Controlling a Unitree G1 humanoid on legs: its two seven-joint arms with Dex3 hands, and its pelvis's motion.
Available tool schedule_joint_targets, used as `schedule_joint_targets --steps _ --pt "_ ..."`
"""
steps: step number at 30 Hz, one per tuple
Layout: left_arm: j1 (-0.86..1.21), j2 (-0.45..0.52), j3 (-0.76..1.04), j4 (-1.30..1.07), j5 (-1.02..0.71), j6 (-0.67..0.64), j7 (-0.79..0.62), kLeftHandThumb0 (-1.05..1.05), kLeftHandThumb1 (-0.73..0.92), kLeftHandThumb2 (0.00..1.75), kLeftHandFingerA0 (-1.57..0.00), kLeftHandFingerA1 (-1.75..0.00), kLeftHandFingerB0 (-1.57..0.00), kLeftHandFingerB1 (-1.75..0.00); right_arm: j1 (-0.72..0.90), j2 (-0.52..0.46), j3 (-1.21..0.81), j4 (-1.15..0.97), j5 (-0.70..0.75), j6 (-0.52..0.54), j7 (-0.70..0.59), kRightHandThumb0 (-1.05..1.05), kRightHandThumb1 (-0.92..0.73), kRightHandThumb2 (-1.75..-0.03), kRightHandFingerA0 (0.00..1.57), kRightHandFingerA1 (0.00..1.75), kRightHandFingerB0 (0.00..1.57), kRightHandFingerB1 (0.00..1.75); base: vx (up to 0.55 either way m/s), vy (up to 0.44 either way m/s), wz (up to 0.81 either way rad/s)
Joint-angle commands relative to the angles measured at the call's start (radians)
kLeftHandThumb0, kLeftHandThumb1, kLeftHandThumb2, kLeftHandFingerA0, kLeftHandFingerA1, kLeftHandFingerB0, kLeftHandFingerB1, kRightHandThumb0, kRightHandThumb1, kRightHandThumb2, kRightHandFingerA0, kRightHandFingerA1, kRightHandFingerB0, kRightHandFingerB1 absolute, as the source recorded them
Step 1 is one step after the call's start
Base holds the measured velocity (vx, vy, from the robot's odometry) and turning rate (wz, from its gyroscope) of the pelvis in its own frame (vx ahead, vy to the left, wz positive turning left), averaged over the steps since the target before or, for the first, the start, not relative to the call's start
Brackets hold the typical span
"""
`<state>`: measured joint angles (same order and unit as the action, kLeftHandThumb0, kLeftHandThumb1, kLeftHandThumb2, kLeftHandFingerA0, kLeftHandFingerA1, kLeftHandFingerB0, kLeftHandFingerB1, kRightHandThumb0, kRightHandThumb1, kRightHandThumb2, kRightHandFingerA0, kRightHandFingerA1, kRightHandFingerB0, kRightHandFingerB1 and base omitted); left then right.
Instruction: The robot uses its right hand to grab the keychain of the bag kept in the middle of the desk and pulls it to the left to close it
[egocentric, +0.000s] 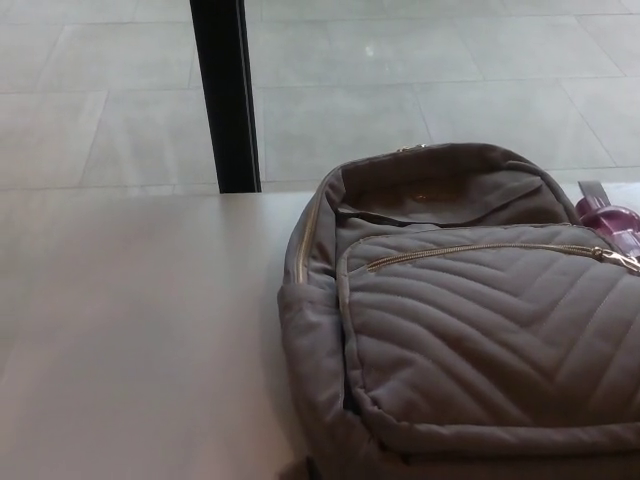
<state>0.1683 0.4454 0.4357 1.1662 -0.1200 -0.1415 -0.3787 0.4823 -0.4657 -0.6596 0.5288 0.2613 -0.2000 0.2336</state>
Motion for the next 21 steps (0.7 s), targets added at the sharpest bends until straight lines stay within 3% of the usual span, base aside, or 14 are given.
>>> schedule_joint_targets --steps 1,2,3,6,8,9,10,11,12,13,14,15,16,21 --pt "-0.029 0.026 0.082 -0.048 -0.106 -0.033 -0.032 -0.91 0.5 1.31 -1.08 -1.47 -0.3 -1.02 0.066 -0.036 0.064 -0.002 -0.018 0.045 0.115 -0.84 -0.52 -0.92 0.44 0.71 0.29 0.56 0.0 0.0 0.0" --pt "-0.027 0.024 0.088 -0.056 -0.105 -0.038 -0.034 -0.91 0.5 1.31 -1.08 -1.47 -0.3 -1.02 0.068 -0.046 0.088 0.018 -0.028 0.024 0.139 -0.84 -0.52 -0.92 0.44 0.71 0.29 0.56 0.0 0.0 0.0" --pt "-0.023 0.021 0.096 -0.066 -0.111 -0.038 -0.041 -1.05 0.69 0.97 -0.57 -1.5 -0.22 -1.51 0.068 -0.049 0.106 0.027 -0.033 0.007 0.154 -0.8 -0.43 -0.87 0.46 0.71 0.24 0.55 0.0 0.0 0.0" --pt "-0.024 0.013 0.103 -0.075 -0.116 -0.039 -0.052 -1.05 0.68 0.95 -0.63 -1.46 -0.27 -1.5 0.065 -0.044 0.132 0.038 -0.022 -0.014 0.178 -0.86 -0.41 -0.73 0.37 0.75 0.2 0.6 0.0 0.0 0.0" --pt "-0.029 0.014 0.095 -0.059 -0.109 -0.04 -0.06 -1.05 0.63 0.96 -0.61 -1.48 -0.31 -1.47 0.061 -0.024 0.101 -0.034 0.019 0.043 0.141 -0.79 -0.59 -0.58 0.38 0.8 0.01 0.64 0.0 0.0 0.0" --pt "-0.024 0.016 0.092 -0.051 -0.109 -0.045 -0.078 -1.05 0.61 0.97 -0.67 -1.45 -0.32 -1.46 0.021 -0.035 0.062 -0.04 0.062 0.065 0.136 -0.78 -0.62 -0.59 0.24 0.76 0.0 0.48 0.0 0.0 0.0" --pt "-0.024 0.017 0.088 -0.047 -0.107 -0.048 -0.079 -1.05 0.61 0.97 -0.65 -1.45 -0.31 -1.45 0.008 -0.04 0.045 -0.063 0.073 0.085 0.124 -0.94 -0.53 -0.89 0.22 0.77 0.03 0.4 0.0 0.0 0.0" --pt "-0.027 0.013 0.083 -0.038 -0.102 -0.048 -0.061 -1.05 0.63 0.96 -0.68 -1.46 -0.38 -1.34 -0.064 -0.076 0.005 -0.084 0.098 0.145 0.08 -0.87 -0.51 -0.87 0.18 0.72 0.0 0.35 0.0 0.0 0.0" --pt "-0.023 0.016 0.083 -0.037 -0.103 -0.059 -0.064 -1.05 0.62 0.98 -0.67 -1.45 -0.35 -1.44 -0.133 -0.095 -0.01 -0.058 0.099 0.136 0.07 -0.77 -0.6 -0.58 0.12 0.79 0.0 0.36 0.0 0.0 0.0" --pt "-0.021 0.013 0.083 -0.042 -0.106 -0.06 -0.065 -1.05 0.63 0.99 -0.65 -1.47 -0.34 -1.44 -0.155 -0.103 -0.022 -0.087 0.102 0.152 0.057 -0.88 -0.51 -0.87 0.21 0.75 0.01 0.43 0.0 0.0 0.0" --pt "-0.017 0.007 0.082 -0.052 -0.107 -0.059 -0.06 -1.05 0.63 1.0 -0.65 -1.46 -0.32 -1.44 -0.198 -0.124 -0.036 -0.1 0.104 0.17 0.047 -0.96 -0.53 -0.88 0.17 0.74 0.03 0.4 0.0 0.0 0.0" --pt "-0.016 0.006 0.081 -0.055 -0.107 -0.059 -0.058 -1.05 0.63 1.0 -0.65 -1.46 -0.32 -1.44 -0.214 -0.129 -0.043 -0.103 0.102 0.178 0.046 -0.96 -0.53 -0.88 0.17 0.74 0.03 0.4 0.0 0.0 0.0" --pt "-0.018 0.004 0.079 -0.052 -0.106 -0.06 -0.056 -1.05 0.64 0.98 -0.65 -1.44 -0.33 -1.4 -0.239 -0.136 -0.054 -0.141 0.105 0.198 0.037 -0.87 -0.59 -0.58 0.19 0.84 0.02 0.63 0.0 0.0 0.0" --pt "-0.018 -0.004 0.071 -0.053 -0.11 -0.056 -0.071 -1.05 0.63 0.97 -0.62 -1.42 -0.32 -1.39 -0.354 -0.178 -0.066 -0.345 0.107 0.324 -0.02 -0.83 -0.59 -0.58 0.25 0.69 0.11 0.59 0.0 -0.003 0.03"
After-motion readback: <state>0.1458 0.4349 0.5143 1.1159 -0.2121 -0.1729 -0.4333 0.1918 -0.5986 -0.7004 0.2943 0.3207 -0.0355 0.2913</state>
